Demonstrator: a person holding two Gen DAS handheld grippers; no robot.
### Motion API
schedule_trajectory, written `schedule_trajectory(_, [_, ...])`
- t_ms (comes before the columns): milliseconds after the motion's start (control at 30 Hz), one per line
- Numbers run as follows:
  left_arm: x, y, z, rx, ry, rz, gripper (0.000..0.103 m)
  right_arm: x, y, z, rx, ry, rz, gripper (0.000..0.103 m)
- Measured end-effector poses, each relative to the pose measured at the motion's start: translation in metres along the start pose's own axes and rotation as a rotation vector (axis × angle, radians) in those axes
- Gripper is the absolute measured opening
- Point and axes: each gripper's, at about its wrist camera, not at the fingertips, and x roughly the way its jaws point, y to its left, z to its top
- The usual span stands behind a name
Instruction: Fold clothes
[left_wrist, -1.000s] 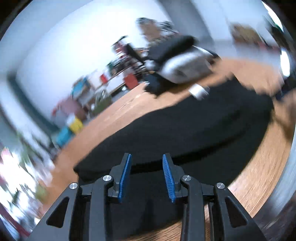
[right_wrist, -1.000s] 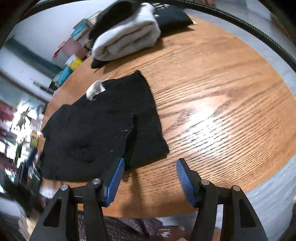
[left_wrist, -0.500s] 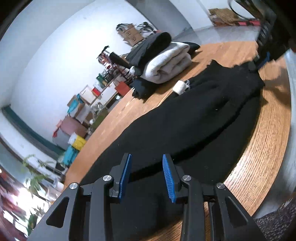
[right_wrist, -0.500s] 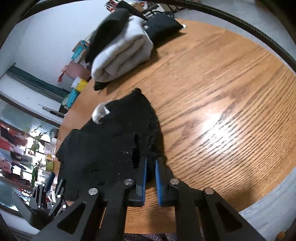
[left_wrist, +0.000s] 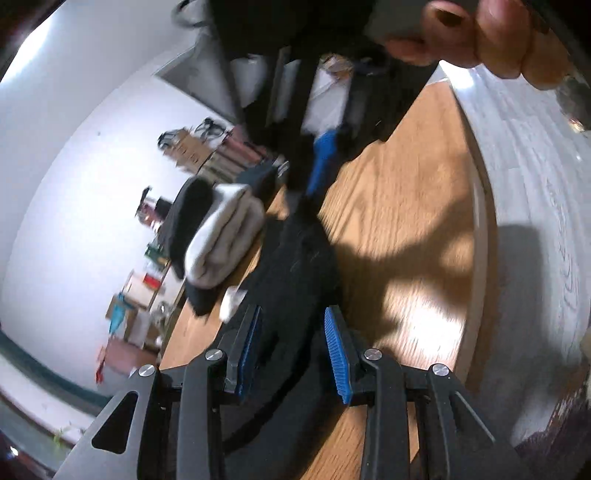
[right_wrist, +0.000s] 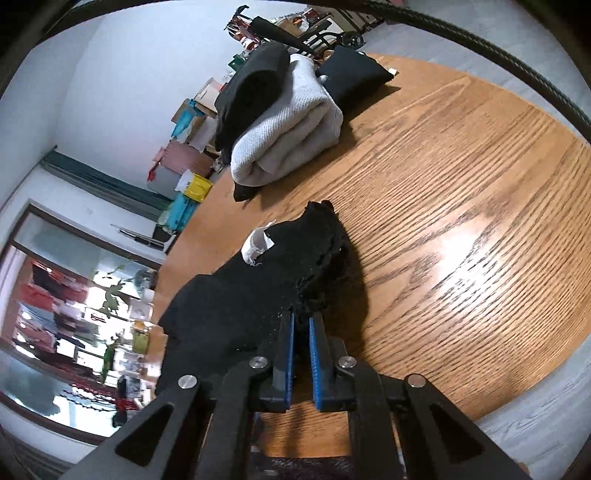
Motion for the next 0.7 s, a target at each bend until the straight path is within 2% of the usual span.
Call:
schedule_trajectory(67, [0.008,-0.004,0.009,0.002,0.003,0.041,0.037,-0.001,-0.002,0.001,0.003,-0.001,0.009,0.009])
schedule_trajectory(233, [0.032,-0.008,0.024,-0.012,0.039,0.074,0.036,0.000,-0.007,0.006,0.021,0.015,0.047,0.009])
schedule_trajectory(400, [0.025,-0.006,0.025,-0.068,0.024,-0.036,0.036,-0.010,-0.010,0.014,0.039,-0.012,0.085,0.004])
schedule_trajectory(467, [0.022,-0.006,0.024,-0.091,0.019,-0.064,0.036,-0.016,-0.007,0.017,0.013,-0.028,0.067,0.004])
schedule_trajectory(600, [0.025,-0.012,0.023,-0.080,0.042,-0.056,0.036,-0.010,-0.012,0.015,0.017,0.004,0.016,0.004])
schedule_trajectory(700, [0.021,-0.011,0.015,-0.070,0.054,-0.043,0.037,-0.002,-0.024,0.005,0.037,0.042,-0.070,0.004])
